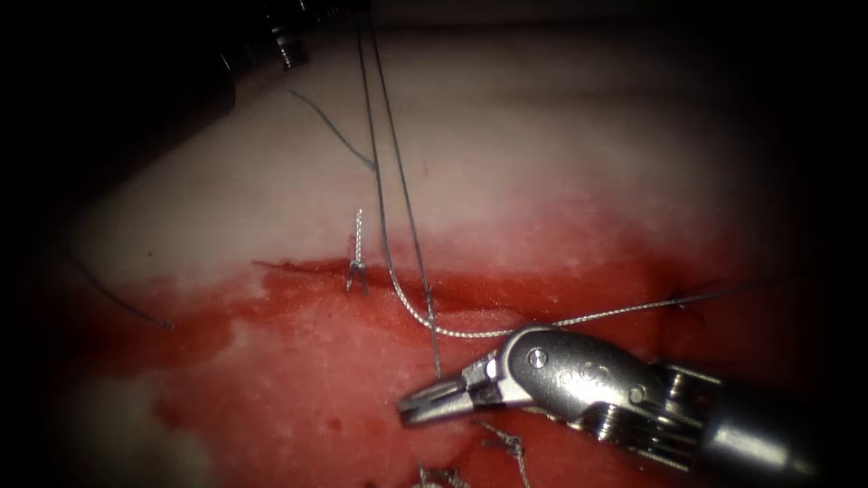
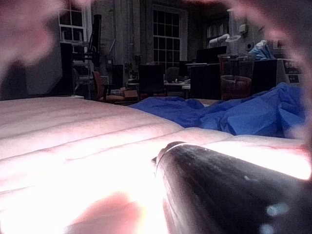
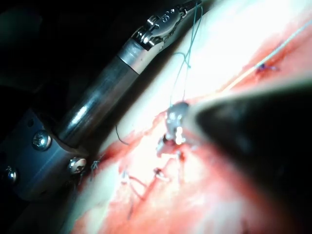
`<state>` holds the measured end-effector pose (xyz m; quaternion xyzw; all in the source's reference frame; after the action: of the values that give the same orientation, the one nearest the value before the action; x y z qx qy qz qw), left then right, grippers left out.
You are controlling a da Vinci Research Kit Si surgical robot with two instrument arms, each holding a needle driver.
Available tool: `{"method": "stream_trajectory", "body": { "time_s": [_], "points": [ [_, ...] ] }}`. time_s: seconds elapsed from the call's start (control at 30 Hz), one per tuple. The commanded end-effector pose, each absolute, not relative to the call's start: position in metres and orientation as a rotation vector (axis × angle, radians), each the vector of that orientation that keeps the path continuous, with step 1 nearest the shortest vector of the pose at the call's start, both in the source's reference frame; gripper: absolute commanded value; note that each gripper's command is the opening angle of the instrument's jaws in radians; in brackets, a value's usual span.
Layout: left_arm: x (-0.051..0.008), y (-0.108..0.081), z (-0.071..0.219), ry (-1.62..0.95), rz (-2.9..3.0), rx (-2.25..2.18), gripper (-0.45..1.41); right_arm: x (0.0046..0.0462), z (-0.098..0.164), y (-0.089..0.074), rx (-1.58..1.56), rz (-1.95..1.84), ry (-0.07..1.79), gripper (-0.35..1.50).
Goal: Wound Closure
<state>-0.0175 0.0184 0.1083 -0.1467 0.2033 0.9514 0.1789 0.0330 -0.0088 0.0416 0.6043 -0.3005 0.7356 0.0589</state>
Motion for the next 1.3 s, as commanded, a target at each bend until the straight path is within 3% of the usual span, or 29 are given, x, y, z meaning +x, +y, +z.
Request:
{"method": "stream_trajectory", "body": {
  "time_s": [0.03,1.3],
  "points": [
    [-0.0175,0.0200,0.1073,0.584,2.683,-0.420,-0.45,0.0338,0.0408,-0.0076,1.838,2.224,-0.900,-0.35],
    [-0.0166,0.0200,0.1081,0.570,2.662,-0.397,-0.45,0.0340,0.0409,-0.0084,1.812,2.202,-0.901,-0.35]
  ]
}}
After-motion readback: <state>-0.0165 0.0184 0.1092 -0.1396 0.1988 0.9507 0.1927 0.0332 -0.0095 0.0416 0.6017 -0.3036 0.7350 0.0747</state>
